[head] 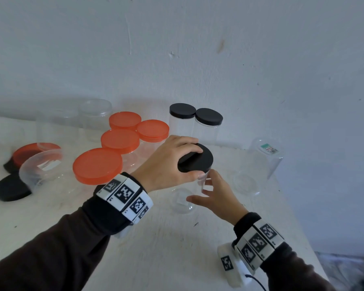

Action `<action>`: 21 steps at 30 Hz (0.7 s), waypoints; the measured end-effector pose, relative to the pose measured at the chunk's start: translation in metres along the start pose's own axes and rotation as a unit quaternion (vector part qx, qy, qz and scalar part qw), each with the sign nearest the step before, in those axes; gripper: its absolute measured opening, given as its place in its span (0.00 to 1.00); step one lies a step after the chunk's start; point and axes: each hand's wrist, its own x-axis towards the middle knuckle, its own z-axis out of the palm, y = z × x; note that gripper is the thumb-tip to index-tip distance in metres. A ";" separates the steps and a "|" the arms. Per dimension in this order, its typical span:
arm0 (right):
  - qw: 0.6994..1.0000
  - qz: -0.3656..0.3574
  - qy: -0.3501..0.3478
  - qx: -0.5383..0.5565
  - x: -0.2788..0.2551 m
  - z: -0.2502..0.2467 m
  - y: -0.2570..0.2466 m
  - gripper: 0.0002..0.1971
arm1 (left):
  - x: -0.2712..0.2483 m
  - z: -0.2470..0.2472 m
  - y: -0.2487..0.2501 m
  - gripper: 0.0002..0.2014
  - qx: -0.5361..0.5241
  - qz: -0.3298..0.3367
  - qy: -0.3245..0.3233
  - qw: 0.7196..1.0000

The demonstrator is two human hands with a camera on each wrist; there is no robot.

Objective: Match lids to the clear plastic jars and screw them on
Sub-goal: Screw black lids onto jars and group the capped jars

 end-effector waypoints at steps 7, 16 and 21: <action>1.000 0.008 -0.020 -0.019 0.001 -0.003 -0.001 0.34 | 0.000 0.003 -0.002 0.33 -0.019 -0.005 0.001 1.000; 0.994 -0.060 -0.048 -0.073 0.005 -0.074 -0.061 0.47 | -0.020 0.011 -0.021 0.63 -0.278 -0.174 -0.018 0.945; 0.954 -0.111 -0.150 -0.235 0.022 -0.079 -0.102 0.41 | -0.019 0.023 -0.019 0.55 -0.271 -0.180 -0.020 0.945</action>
